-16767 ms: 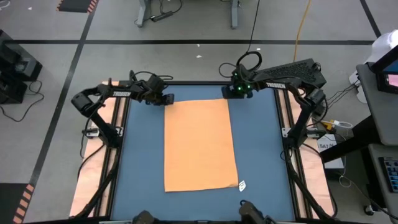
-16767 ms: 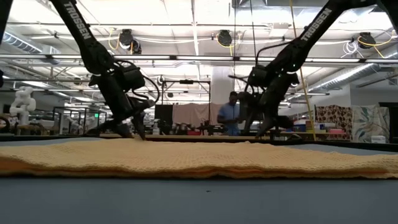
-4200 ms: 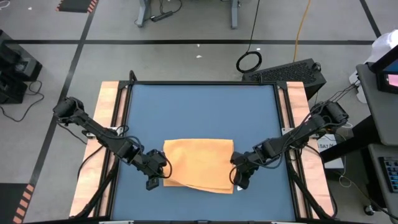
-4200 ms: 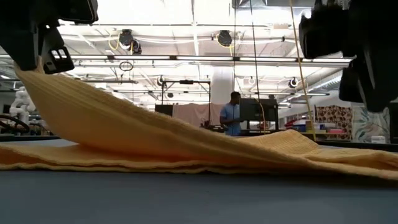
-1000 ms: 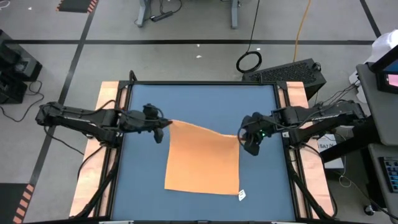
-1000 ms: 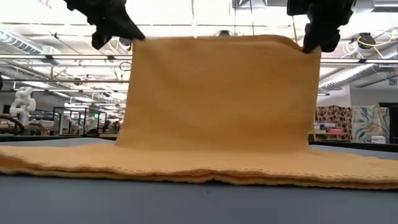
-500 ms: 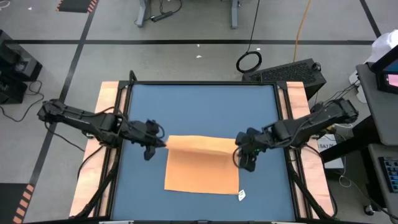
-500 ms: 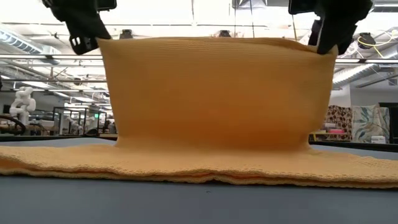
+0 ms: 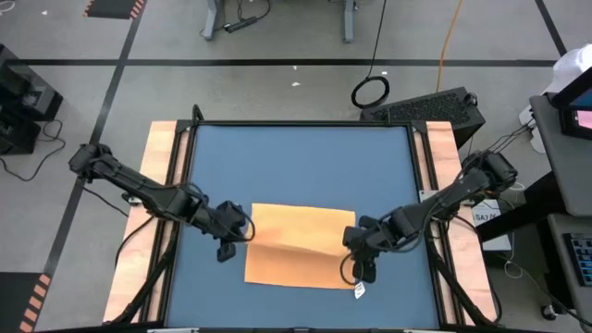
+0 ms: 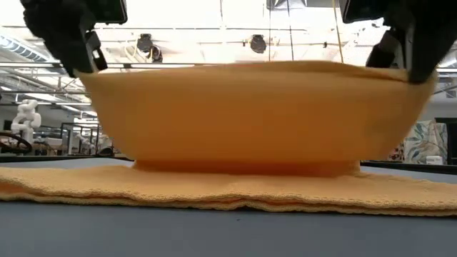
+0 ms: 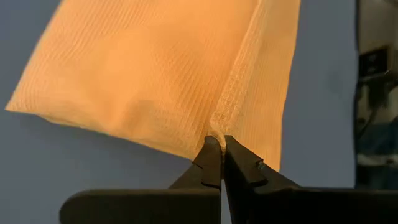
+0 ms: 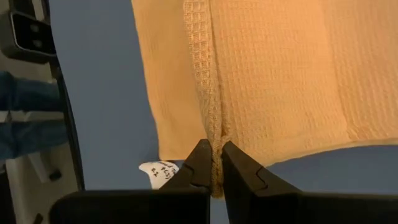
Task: Roll towel
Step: Roll the yellow towel
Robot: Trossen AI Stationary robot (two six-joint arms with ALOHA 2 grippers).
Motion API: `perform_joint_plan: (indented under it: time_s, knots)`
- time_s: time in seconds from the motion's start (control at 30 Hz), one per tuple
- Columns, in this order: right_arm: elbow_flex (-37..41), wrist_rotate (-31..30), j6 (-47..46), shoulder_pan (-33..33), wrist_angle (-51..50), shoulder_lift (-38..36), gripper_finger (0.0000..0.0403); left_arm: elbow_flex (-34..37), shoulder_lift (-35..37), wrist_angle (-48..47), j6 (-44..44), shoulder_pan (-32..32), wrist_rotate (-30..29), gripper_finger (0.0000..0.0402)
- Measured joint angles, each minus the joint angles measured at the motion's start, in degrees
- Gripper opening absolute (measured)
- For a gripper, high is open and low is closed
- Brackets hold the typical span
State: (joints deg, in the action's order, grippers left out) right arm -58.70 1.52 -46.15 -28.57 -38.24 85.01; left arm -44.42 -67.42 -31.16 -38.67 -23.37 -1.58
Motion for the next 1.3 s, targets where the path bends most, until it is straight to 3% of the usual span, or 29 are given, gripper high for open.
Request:
perform_joint_plan:
  time_s: [0.5,1.03,1.3]
  knots:
    - [-0.04,1.47,-2.78,-5.53,4.31,7.17,0.0018,-0.04,-10.42,6.25,-1.42,-5.63,0.65,0.0001]
    - [0.00,3.44,-0.49,-6.11,7.47,8.37,0.0041,-0.02,-11.23,7.31,-1.52,-6.32,0.69,0.0013]
    - [0.02,4.04,0.13,-6.87,7.16,8.37,0.0109,0.04,-11.23,11.67,-1.47,-6.32,0.78,0.0015]
